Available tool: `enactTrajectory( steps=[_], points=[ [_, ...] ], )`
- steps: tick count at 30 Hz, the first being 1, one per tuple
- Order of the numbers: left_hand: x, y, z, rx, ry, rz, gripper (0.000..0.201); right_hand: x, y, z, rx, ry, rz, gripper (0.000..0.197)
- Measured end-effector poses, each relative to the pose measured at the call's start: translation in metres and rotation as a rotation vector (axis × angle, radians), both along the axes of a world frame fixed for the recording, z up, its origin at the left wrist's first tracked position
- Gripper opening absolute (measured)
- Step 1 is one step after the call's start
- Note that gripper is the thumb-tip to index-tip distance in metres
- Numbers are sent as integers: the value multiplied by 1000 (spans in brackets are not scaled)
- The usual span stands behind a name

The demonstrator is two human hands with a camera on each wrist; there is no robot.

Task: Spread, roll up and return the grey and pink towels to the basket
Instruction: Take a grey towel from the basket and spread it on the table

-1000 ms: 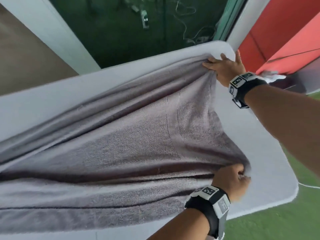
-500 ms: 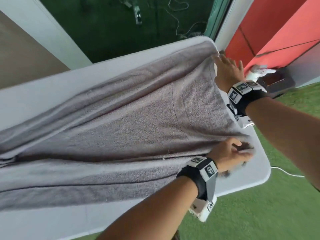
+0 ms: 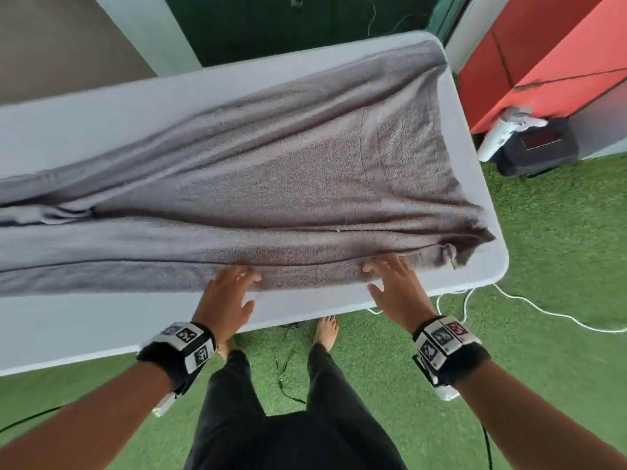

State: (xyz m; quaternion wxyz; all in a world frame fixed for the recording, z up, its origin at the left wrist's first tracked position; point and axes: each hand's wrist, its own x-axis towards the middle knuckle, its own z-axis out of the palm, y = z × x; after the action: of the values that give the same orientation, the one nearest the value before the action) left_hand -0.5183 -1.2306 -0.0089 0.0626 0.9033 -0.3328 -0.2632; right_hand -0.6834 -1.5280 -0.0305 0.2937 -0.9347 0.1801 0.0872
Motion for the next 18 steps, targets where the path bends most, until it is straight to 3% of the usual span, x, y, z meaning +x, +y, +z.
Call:
enactTrajectory(
  steps=[4, 8, 14, 16, 18],
  points=[
    [6, 5, -10, -108, -48, -53, 36, -8, 4, -9, -83, -147, 30, 34],
    [14, -6, -13, -218, -84, 12, 13, -2, -4, -11, -63, -182, -18, 13],
    [7, -29, 7, -326, -22, 118, 16, 6, -15, 2, 29, -218, -89, 13],
    [7, -32, 12, -314, 10, 88, 20, 6, -18, 5, 38, -176, -76, 14],
    [8, -31, 14, -190, 42, -33, 34, 3, -21, 4, 38, -155, -20, 19]
  ],
)
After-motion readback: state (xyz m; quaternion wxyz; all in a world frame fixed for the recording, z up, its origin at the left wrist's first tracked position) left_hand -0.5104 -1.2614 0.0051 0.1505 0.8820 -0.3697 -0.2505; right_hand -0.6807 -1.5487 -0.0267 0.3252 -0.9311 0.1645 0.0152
